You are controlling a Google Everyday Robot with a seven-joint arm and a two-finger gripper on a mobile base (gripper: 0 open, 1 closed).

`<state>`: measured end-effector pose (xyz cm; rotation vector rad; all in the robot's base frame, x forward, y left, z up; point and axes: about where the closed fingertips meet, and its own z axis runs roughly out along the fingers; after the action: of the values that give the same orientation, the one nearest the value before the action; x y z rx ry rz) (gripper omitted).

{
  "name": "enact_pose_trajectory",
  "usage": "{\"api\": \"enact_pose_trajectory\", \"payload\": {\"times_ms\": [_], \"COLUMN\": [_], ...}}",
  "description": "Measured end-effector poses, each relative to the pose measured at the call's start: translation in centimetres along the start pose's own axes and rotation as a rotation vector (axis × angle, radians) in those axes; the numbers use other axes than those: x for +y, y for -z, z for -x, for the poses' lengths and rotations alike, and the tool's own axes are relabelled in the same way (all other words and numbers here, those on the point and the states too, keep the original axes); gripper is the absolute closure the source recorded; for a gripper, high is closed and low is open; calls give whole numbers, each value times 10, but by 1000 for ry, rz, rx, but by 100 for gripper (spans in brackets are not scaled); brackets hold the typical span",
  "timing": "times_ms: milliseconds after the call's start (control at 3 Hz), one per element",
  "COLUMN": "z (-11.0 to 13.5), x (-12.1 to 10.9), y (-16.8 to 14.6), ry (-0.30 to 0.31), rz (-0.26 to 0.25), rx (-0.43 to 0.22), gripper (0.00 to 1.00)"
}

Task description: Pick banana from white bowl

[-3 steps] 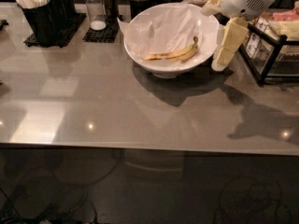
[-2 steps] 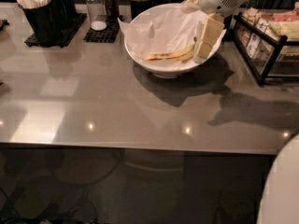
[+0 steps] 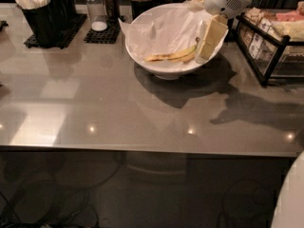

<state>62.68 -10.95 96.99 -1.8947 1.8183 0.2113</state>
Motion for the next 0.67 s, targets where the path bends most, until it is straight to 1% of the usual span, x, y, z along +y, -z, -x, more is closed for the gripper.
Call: {"api": "enact_pose_trajectory", "payload": {"times_ms": [333, 667], "z": [1, 14], "x": [-17, -43], "y": [-21, -47], "ry": [16, 61], "rz": [9, 36], "rx": [-11, -5], "gripper": [0, 0]}}
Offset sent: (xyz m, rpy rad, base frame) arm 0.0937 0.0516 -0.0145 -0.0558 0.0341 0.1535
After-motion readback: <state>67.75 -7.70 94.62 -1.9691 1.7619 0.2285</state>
